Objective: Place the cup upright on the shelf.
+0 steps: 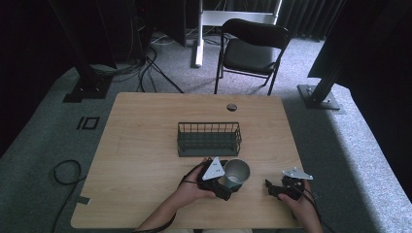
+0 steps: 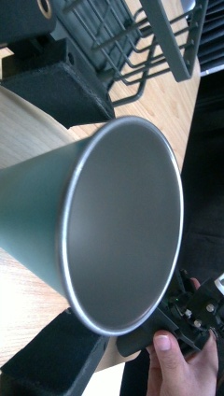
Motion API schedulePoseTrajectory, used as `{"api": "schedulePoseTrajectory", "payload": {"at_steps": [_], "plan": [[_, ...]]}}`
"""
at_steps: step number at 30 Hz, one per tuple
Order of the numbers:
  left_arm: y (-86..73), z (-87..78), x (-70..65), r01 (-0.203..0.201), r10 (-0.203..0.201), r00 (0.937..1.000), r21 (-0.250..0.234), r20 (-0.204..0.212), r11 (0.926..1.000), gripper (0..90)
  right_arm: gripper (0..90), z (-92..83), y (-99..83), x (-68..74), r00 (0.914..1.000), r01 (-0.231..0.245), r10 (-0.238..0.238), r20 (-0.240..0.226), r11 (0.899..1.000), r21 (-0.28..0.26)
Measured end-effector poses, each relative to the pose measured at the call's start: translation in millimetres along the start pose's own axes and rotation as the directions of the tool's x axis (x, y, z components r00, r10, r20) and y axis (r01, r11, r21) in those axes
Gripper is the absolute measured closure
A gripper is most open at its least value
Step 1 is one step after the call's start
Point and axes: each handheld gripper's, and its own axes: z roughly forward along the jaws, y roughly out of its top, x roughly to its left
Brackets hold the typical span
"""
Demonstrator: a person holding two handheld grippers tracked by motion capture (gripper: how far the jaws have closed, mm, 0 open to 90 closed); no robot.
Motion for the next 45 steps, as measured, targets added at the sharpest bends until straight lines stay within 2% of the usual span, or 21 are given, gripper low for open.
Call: {"api": "schedulePoseTrajectory", "payload": {"at_steps": [7, 15, 21, 23, 25, 34, 45], "plan": [[-1.0, 6.0, 0.5, 0.015, -0.015, 0.9999, -0.008, 0.0, 0.9999, 4.8, 12.1, 0.0, 0.0, 0.0, 1.0, 0.0, 0.0, 0.0, 1.0, 0.0], [2.5, 11.5, -1.0, 0.006, -0.006, 0.9999, -0.034, -0.011, 0.9994, 4.8, 12.1, 0.0, 0.0, 0.0, 1.0, 0.0, 0.0, 0.0, 1.0, 0.0], [2.2, 15.4, -2.4, -0.002, 0.002, 1.0, -0.028, -0.008, 0.9996, 7.2, 12.1, 0.0, 0.0, 0.0, 1.0, 0.0, 0.0, 0.0, 1.0, 0.0], [2.4, 15.6, -2.3, 0.006, -0.007, 0.9999, -0.038, -0.016, 0.9992, 12.2, 12.1, 0.0, 0.0, -0.1, 1.0, 0.0, 0.0, 0.0, 1.0, 0.0], [2.4, 15.7, -2.0, 0.003, -0.003, 0.9999, -0.039, -0.015, 0.9992, 12.7, 12.1, 0.0, 0.0, 0.0, 1.0, 0.0, 0.0, 0.0, 1.0, 0.0], [4.3, 13.0, -2.8, -0.001, 0.001, 1.0, -0.036, 0.003, 0.9994, 13.2, 12.1, 0.0, 0.0, 0.0, 1.0, 0.0, 0.0, 0.0, 1.0, 0.0], [20.8, 4.7, -3.1, 0.001, 0.0, 1.0, -0.071, 0.007, 0.9975, 13.2, 12.1, 0.0, 0.1, 0.1, 1.0, -0.001, 0.001, 0.0, 1.0, 0.0]]}}
